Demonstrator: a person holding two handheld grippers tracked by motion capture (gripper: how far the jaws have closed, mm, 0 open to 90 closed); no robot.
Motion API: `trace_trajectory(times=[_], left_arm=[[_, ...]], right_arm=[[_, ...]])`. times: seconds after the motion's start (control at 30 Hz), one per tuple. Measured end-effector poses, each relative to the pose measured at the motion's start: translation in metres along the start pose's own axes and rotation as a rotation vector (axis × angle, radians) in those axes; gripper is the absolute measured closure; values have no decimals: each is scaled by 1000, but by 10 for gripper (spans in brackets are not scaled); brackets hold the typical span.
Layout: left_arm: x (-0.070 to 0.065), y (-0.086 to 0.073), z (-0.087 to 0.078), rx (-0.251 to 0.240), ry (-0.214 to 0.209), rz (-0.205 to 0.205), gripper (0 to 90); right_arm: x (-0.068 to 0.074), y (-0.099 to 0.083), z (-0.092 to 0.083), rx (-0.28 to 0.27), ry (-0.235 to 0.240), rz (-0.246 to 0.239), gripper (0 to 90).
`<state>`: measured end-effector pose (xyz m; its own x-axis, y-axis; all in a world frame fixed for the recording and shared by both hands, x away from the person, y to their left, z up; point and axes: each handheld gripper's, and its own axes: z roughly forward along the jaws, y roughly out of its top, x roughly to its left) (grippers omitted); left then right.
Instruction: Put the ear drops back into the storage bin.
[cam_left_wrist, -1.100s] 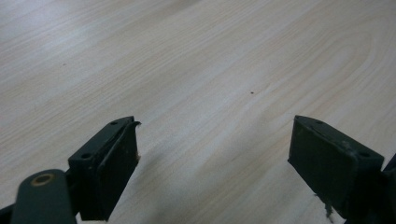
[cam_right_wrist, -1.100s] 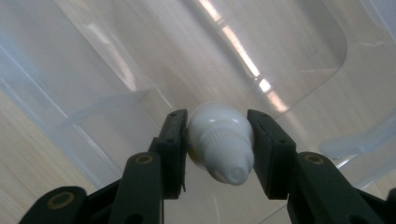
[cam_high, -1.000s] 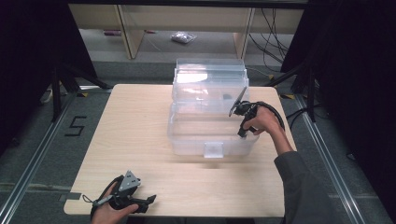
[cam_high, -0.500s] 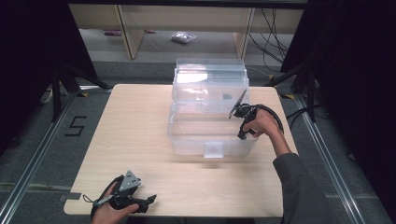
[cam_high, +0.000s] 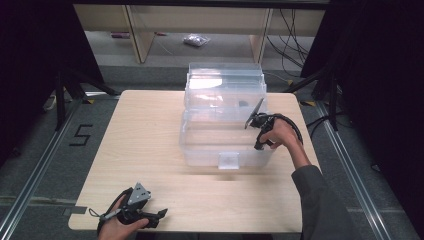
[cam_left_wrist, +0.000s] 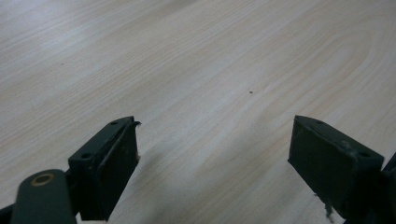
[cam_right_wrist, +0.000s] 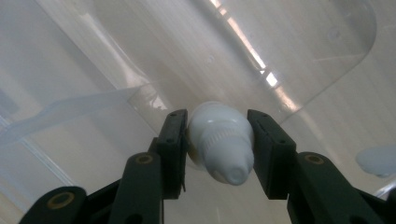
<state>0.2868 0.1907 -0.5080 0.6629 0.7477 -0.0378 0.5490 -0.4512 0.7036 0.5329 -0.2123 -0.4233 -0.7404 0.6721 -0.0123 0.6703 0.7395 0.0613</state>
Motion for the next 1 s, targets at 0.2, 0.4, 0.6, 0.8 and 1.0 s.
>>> trace_trajectory(times=[0.2,0.4,0.6,0.8,1.0], left_arm=[[0,0,0,0,1,-1,151],[0,0,0,0,2,7,151],[1,0,-2,11,-3,23,151],[4,1,-4,43,4,58,152],[4,0,-3,32,8,41,152]], right_arm=[[0,-1,3,6,8,-5,601],[1,-2,3,3,-6,-19,600],[5,-2,-8,-60,34,22,524],[9,-5,-26,-119,32,36,404],[12,-7,-42,-174,11,16,379]])
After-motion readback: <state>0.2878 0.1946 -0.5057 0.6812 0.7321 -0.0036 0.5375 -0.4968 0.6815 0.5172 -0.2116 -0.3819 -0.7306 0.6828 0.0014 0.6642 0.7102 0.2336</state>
